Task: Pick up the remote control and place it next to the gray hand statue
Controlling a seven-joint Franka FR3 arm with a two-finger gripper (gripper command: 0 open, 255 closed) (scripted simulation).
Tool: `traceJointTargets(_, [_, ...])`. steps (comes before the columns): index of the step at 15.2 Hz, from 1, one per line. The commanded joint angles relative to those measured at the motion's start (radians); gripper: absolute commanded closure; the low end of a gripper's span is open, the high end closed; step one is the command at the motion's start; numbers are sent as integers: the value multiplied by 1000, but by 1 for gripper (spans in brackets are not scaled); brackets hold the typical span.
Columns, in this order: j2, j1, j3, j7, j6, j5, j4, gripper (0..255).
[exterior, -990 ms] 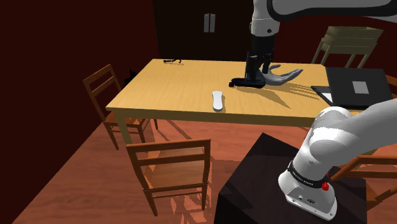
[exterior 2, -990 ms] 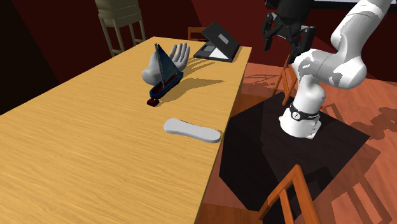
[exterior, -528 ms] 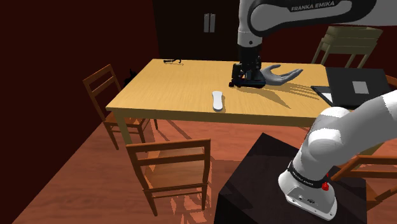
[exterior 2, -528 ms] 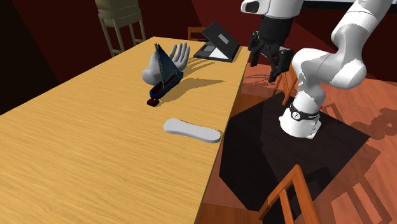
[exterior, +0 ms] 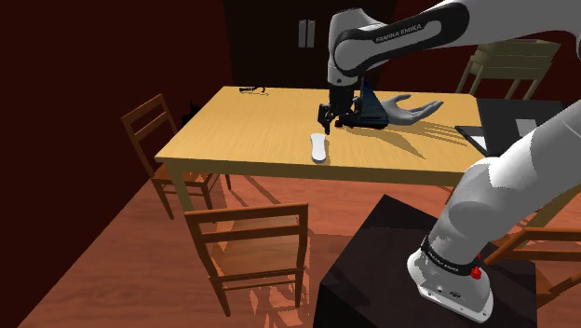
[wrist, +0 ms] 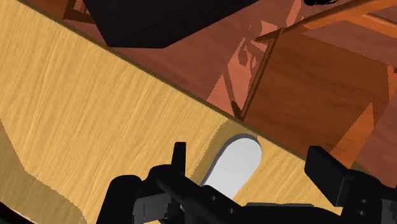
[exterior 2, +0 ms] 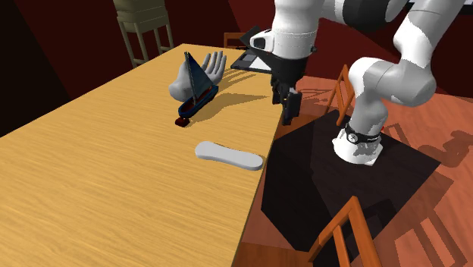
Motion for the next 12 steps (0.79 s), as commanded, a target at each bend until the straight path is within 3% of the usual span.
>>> traceJointTargets(1, [73, -11, -4, 44, 59, 7, 23, 0])
traceJointTargets(12, [455, -67, -53, 226, 286, 66, 214, 0])
